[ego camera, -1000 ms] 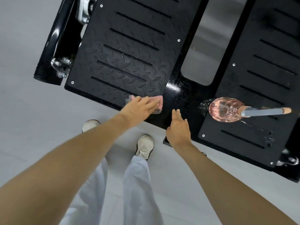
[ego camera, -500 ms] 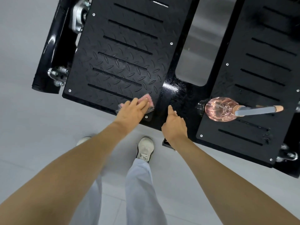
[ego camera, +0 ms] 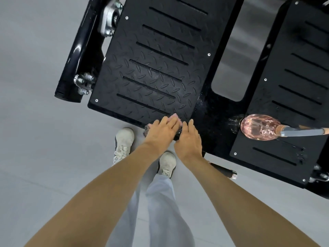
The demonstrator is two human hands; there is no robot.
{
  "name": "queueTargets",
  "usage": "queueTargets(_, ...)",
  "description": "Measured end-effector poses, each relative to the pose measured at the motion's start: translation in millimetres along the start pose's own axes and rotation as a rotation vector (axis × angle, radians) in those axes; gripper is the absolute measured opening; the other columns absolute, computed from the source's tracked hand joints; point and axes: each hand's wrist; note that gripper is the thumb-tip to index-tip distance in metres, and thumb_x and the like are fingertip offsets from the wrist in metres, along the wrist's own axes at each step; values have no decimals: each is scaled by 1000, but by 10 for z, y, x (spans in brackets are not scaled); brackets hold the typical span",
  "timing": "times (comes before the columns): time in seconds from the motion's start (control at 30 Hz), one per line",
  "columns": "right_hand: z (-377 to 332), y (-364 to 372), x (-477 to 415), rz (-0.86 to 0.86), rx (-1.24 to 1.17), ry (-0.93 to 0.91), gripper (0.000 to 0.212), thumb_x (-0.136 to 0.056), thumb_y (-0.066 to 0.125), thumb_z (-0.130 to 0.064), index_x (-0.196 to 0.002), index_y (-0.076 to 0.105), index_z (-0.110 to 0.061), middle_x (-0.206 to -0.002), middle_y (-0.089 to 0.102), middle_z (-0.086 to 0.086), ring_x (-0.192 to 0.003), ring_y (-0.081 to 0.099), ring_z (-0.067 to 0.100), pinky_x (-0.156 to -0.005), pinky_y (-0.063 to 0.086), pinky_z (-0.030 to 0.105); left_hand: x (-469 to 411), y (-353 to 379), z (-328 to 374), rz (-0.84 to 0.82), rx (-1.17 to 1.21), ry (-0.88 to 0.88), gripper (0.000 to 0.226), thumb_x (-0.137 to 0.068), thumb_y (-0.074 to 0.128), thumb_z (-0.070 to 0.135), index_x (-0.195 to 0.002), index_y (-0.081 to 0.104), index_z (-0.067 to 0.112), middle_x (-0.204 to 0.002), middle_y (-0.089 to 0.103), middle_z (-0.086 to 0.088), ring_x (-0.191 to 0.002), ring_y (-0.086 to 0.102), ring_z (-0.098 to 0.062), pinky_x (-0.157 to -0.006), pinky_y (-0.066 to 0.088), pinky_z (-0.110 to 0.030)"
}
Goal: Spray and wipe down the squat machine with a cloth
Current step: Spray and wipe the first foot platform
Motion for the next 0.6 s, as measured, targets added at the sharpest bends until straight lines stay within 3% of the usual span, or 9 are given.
queueTargets(0.37, -487, 25, -62, -16, -91, 141, 71, -93, 48, -9, -152, 9, -10, -160, -4, 10, -147, 7, 26, -118, 18, 41, 172, -128, -1014, -49, -201, 99, 73, -86, 56, 9, -147, 16, 9, -143, 30, -6, -117, 38, -27, -90, 39, -38)
queueTargets(0.6, -854, 23, -122, -37, -137, 224, 72, -94, 48, -11, -153, 6, -11, -159, -8, 14, -146, 8, 30, -117, 22, 43, 363, -159, -1694, -60, -249, 71, 76, -89, 53, 8, -149, 7, 8, -150, 22, -6, -119, 37, -27, -93, 39, -37)
Point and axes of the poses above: each hand's wrist, its own x-axis away from the middle knuckle, its own y-axis out of the palm, z = x × y
